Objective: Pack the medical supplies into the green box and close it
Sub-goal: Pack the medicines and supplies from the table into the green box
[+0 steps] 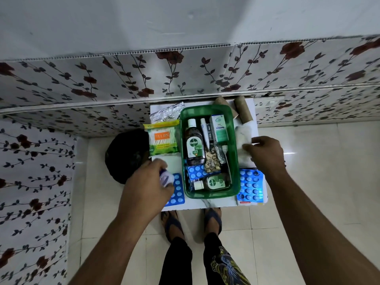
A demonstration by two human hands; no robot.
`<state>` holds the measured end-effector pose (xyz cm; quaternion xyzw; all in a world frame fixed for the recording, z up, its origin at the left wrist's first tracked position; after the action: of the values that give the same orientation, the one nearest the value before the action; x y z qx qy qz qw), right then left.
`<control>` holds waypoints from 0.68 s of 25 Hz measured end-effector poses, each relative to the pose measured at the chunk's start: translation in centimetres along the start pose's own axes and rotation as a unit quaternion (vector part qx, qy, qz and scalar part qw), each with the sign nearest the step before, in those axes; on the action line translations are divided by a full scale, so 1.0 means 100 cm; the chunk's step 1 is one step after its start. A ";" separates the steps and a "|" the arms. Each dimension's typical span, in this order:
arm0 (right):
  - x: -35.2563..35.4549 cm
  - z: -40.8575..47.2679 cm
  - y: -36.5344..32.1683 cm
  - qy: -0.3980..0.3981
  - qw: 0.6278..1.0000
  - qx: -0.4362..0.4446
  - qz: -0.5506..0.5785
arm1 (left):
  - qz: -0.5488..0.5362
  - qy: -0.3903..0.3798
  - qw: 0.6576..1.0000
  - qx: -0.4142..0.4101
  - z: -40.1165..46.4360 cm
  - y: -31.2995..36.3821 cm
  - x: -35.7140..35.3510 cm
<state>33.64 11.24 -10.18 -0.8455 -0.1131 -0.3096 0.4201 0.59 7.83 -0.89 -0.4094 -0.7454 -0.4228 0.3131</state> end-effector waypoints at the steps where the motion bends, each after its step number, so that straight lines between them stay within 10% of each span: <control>1: 0.009 -0.006 -0.003 0.017 1.000 0.003 0.017 | -0.051 0.032 0.998 -0.027 0.000 0.020 0.017; 6: 0.044 -0.042 -0.022 0.085 0.990 0.022 0.109 | -0.007 -0.026 0.986 -0.167 0.028 0.120 -0.019; 13: 0.049 -0.051 -0.037 0.078 0.988 0.046 0.123 | 0.112 -0.056 0.973 -0.192 0.051 0.133 -0.088; 17: 0.042 -0.055 -0.048 0.061 0.991 0.043 0.113 | 0.005 -0.002 0.987 -0.160 0.050 0.110 -0.035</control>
<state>32.43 9.62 -1.98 -0.8136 -0.0036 -0.3061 0.4944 11.25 14.44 -1.88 -0.4591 -0.6666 -0.5342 0.2438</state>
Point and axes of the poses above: each hand's wrist, its own z-axis towards the middle knuckle, its own x-axis out of the back of the hand, y = z × x, the point moved 9 cm from there along z, towards the middle knuckle, and after that the axes turned 7 degrees about x, right-handed, at the moved point
